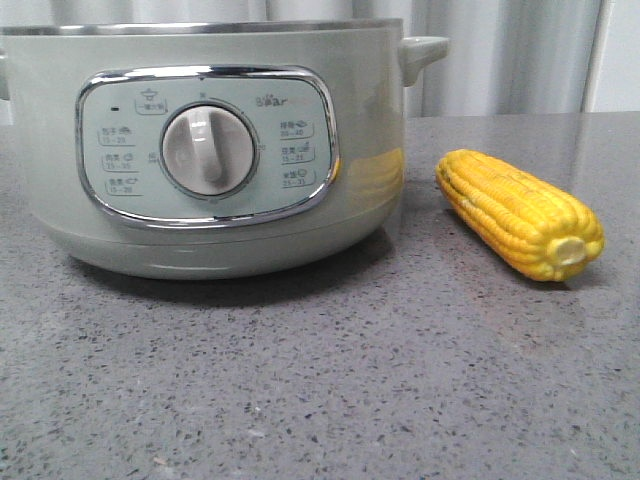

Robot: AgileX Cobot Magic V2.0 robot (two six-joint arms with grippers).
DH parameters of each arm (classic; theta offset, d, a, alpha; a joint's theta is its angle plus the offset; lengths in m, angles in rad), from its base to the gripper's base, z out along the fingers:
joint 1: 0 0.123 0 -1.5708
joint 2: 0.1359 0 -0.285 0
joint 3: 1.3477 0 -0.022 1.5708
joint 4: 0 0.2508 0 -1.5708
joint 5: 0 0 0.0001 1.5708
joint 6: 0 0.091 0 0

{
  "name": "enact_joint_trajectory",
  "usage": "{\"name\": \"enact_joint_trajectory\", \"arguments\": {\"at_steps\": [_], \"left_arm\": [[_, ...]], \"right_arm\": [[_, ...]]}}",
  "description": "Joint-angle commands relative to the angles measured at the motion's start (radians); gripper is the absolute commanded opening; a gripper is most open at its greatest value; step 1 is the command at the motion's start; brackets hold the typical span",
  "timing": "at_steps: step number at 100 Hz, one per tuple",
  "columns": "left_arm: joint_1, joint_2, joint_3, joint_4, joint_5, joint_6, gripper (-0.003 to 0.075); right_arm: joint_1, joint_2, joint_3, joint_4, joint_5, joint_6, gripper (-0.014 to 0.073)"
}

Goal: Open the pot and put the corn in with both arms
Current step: 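Lift the glass lid off the pot with the left gripper, then set the glass lid on the table beside the pot, release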

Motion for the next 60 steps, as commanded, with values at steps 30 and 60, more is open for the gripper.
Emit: {"name": "enact_joint_trajectory", "arguments": {"at_steps": [30,60], "left_arm": [[-0.135,0.202,-0.017,0.005,-0.28,-0.027,-0.002],[-0.157,0.379,-0.017,0.005,-0.397,-0.054,-0.002]], "right_arm": [[-0.005,0.005,-0.038,0.0,-0.077,-0.006,0.0015],[-0.005,0.005,-0.038,0.0,-0.077,-0.006,0.0015]]}}
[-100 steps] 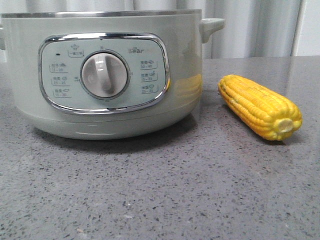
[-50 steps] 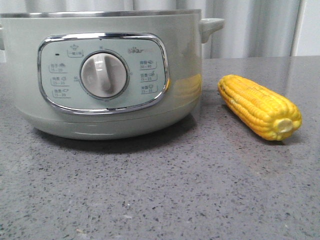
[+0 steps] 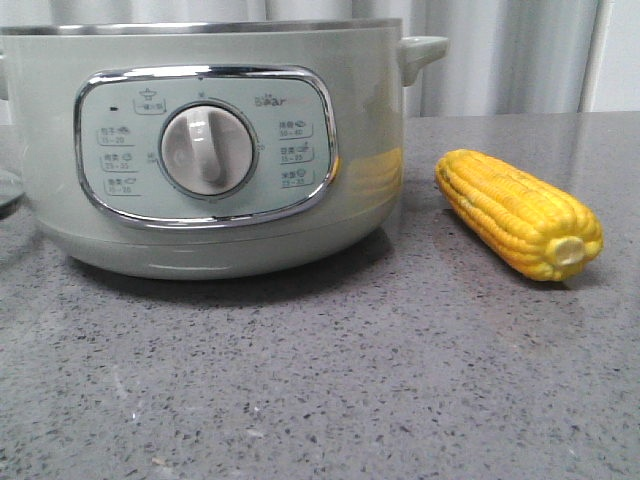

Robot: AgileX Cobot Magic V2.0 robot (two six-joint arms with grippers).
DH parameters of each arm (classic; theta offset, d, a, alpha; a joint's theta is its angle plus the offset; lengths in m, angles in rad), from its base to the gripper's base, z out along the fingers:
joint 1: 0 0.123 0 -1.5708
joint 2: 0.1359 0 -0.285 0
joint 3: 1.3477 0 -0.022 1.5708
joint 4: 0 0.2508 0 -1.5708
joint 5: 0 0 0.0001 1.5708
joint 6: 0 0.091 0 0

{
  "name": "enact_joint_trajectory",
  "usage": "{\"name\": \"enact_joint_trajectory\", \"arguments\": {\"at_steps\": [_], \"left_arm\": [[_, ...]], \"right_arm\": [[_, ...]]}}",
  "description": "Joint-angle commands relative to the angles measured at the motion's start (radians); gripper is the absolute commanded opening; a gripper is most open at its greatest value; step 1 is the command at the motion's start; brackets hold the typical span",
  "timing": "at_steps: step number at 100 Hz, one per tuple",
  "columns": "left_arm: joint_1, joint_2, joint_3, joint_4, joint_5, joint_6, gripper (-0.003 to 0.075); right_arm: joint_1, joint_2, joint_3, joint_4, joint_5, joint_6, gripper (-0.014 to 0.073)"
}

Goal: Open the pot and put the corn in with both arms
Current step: 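Set the glass lid on the table beside the pot, release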

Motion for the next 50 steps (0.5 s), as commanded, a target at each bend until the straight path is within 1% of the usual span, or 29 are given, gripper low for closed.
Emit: {"name": "enact_joint_trajectory", "arguments": {"at_steps": [1,10,24,39,50], "left_arm": [[-0.008,0.016,-0.038,0.008,-0.178,-0.036,-0.002],[-0.008,0.047,-0.038,0.008,-0.178,-0.09,-0.002],[-0.008,0.083,-0.038,0.022,-0.189,-0.094,-0.002],[-0.008,0.093,-0.038,0.107,-0.174,-0.122,-0.002],[-0.008,0.093,-0.038,0.119,-0.165,-0.133,-0.002]], "right_arm": [[-0.005,0.005,-0.038,0.0,-0.077,-0.006,0.0015],[-0.005,0.005,-0.038,0.0,-0.077,-0.006,0.0015],[-0.005,0.005,-0.038,0.0,-0.077,-0.006,0.0015],[-0.005,0.005,-0.038,0.0,-0.077,-0.006,0.0015],[-0.005,0.005,-0.038,0.0,-0.07,-0.006,0.0015]]}}
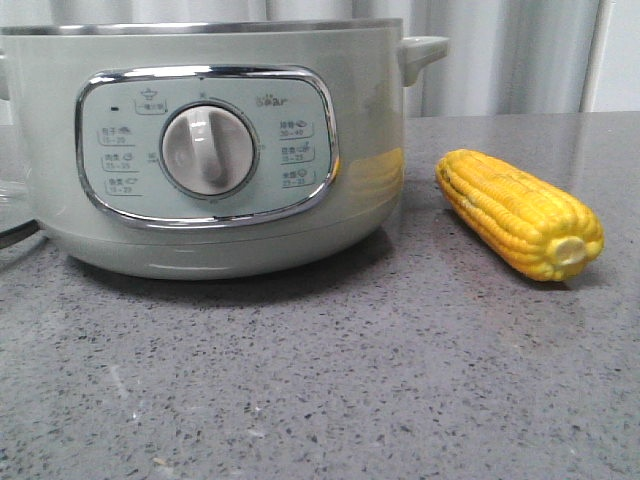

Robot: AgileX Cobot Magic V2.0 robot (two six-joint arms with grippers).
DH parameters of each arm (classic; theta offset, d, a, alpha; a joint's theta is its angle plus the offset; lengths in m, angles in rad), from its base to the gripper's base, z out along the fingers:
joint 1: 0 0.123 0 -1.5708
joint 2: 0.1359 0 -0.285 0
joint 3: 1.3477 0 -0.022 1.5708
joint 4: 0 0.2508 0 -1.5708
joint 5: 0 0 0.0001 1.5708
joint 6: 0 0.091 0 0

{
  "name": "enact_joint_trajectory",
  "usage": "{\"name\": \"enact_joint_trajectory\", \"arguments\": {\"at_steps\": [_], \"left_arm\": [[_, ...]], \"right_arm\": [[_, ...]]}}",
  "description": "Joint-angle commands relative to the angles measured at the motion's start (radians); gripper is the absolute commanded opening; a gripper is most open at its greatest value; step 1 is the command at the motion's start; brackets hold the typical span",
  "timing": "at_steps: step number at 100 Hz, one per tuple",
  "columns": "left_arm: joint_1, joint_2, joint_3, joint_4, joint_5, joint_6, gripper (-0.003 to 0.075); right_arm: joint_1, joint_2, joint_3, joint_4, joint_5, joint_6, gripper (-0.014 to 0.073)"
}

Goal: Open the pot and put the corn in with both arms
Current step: 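Set the glass lid on the table beside the pot, release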

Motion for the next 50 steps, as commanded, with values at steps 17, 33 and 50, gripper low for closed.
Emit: {"name": "enact_joint_trajectory", "arguments": {"at_steps": [17,33,50], "left_arm": [[-0.008,-0.018,-0.036,0.034,-0.052,-0.015,-0.002],[-0.008,-0.018,-0.036,0.034,-0.006,-0.015,0.009],[-0.008,-0.018,-0.036,0.034,-0.002,-0.015,0.0295]], "right_arm": [[-0.005,0.005,-0.038,0.0,-0.068,-0.006,0.0015],[-0.005,0.005,-0.038,0.0,-0.068,-0.006,0.0015],[-0.005,0.005,-0.038,0.0,-0.068,-0.006,0.0015]]}}
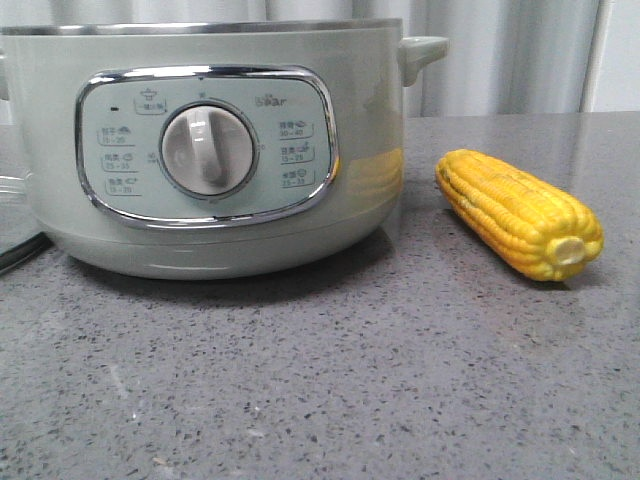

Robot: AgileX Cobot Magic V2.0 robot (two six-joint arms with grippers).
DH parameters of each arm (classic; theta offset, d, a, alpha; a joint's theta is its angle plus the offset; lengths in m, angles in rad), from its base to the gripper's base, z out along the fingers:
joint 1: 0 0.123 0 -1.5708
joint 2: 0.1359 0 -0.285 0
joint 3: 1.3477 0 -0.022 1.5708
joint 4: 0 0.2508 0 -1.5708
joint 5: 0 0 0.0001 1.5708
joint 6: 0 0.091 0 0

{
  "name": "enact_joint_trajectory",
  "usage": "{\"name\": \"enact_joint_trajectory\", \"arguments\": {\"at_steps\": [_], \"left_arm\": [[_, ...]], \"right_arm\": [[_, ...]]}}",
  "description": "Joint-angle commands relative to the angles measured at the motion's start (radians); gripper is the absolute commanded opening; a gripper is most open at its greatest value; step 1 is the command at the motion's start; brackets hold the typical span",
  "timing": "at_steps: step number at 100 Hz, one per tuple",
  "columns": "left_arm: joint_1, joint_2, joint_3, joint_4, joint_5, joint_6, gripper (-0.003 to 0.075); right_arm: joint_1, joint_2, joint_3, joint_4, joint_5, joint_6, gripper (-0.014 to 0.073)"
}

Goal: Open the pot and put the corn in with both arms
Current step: 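Set the glass lid on the table beside the pot, release, then lower the right gripper onto the yellow corn cob and grasp it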

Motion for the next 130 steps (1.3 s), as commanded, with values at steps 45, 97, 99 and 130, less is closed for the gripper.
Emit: {"name": "enact_joint_trajectory", "arguments": {"at_steps": [45,97,99,130], "left_arm": [[-0.008,-0.127,-0.033,0.032,-0.066,0.008,0.0384],[-0.008,-0.434,-0.042,0.068,-0.064,0.008,0.0388],[-0.008,-0.448,-0.042,0.069,-0.062,0.008,0.0388],[-0.008,-0.568,-0.117,0.087,0.007,0.004,0.0388]], "right_arm": [[0.001,0.005,-0.084,0.152,0.106,-0.002,0.0015],[0.13,0.184,-0.446,0.154,0.557,-0.051,0.0273],[0.142,0.203,-0.46,0.156,0.568,-0.051,0.0297],[0.311,0.493,-0.621,0.18,0.621,-0.051,0.0343]]}}
